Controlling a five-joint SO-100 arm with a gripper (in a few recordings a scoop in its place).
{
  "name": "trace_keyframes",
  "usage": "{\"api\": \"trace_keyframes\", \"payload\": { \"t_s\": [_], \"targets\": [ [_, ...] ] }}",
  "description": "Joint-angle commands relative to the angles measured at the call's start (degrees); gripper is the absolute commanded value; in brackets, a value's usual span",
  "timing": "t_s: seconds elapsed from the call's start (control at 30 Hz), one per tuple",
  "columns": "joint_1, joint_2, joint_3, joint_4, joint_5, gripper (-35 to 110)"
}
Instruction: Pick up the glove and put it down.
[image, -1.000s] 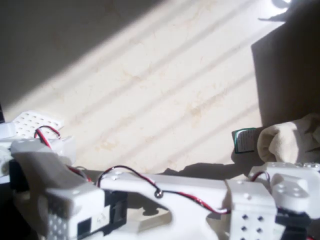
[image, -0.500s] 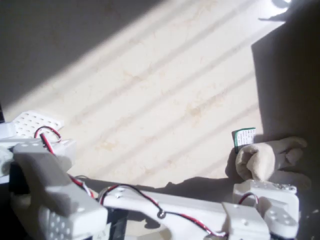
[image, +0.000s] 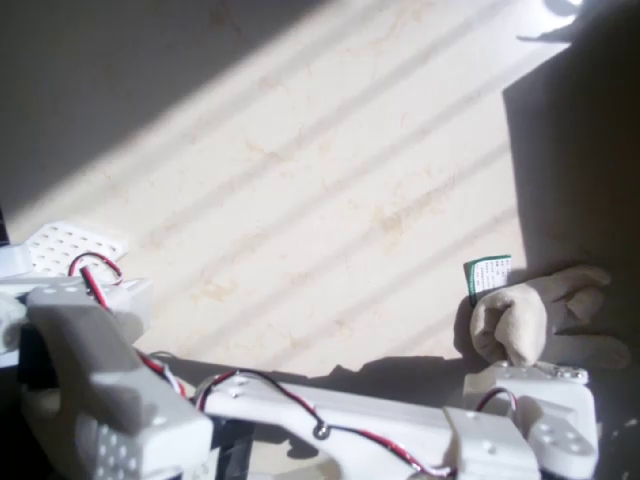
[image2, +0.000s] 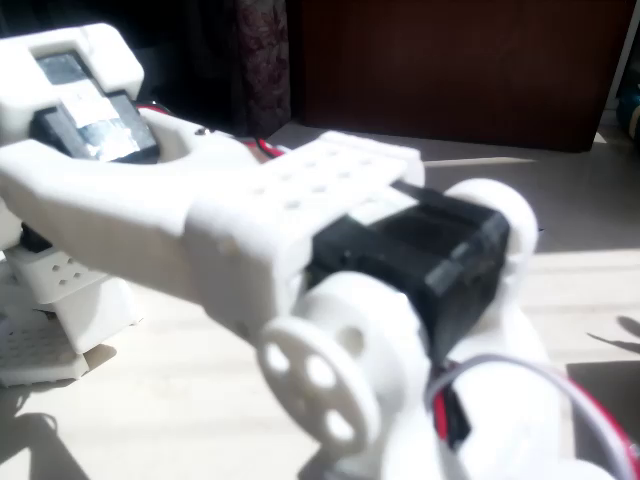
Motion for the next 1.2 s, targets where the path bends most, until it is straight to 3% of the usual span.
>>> {"api": "trace_keyframes", "payload": {
  "t_s": [0.0, 0.3, 0.67, 0.87, 1.17],
  "targets": [
    [0.9, 5.6, -0.6, 1.8, -0.5, 23],
    [-0.6, 11.8, -1.0, 4.7, -0.5, 24],
    [-21.6, 16.8, -0.4, 4.7, 0.4, 24],
    [-28.0, 9.3, -0.4, 4.2, 0.6, 24],
    [-28.7, -3.7, -1.0, 2.7, 6.6, 24]
  ]
}}
